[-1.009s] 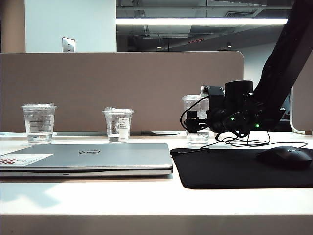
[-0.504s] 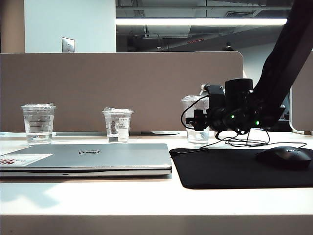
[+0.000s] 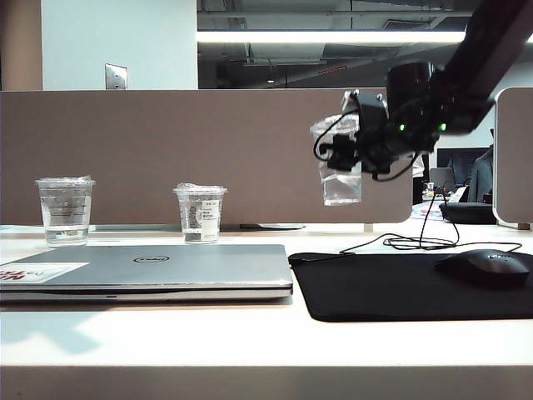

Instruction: Pick up the coffee cup on the right and place it on the right side of the laptop.

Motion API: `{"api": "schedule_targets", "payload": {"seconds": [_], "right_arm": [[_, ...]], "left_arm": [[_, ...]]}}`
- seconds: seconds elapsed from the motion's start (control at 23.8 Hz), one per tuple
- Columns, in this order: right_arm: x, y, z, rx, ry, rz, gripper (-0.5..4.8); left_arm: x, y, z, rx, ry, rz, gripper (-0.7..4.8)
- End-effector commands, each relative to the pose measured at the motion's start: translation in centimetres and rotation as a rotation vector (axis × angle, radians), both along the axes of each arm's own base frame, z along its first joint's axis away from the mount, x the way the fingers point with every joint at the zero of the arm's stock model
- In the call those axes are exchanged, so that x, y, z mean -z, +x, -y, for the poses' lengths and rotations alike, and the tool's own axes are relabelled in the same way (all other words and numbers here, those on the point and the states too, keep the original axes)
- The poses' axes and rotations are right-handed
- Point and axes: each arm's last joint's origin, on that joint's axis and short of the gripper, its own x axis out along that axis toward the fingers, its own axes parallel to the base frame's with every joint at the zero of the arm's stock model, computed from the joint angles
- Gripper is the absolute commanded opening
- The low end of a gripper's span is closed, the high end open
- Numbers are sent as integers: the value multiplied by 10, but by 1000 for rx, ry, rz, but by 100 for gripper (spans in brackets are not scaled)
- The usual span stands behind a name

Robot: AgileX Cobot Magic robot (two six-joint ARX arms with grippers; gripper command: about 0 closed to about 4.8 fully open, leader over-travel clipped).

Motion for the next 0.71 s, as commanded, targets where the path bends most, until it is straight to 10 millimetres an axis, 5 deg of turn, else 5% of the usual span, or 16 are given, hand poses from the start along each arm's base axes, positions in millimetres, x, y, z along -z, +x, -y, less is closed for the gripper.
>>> {"api": "schedule_targets", "payload": {"seconds": [0.04,0.34,0.71], "right_arm": [[-39,-10,1,-3,19,103,202],[-84,-46,8,-3,30,162,202],[-93,-110,18,-78,38,186,203]], "left_arm": [[-2,0,0,6,-7,11,-5],[-2,0,0,6,-7,11,-5],[-2,0,0,6,-7,10,-5]]}}
